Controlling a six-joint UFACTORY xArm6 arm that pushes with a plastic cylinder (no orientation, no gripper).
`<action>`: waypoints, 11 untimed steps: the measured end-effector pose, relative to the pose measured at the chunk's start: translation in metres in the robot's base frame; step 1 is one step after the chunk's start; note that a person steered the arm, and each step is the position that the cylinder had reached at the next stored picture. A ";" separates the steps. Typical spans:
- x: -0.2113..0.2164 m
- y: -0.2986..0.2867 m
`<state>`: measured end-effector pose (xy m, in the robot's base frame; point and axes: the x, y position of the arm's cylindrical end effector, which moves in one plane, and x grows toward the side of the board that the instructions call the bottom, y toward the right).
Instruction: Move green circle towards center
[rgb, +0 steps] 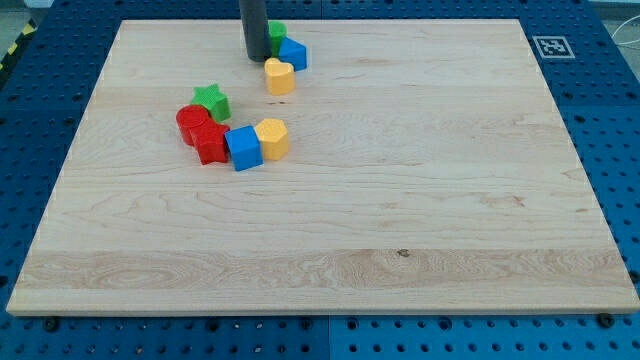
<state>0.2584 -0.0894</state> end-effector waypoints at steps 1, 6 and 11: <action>-0.024 0.000; -0.021 0.080; 0.076 0.138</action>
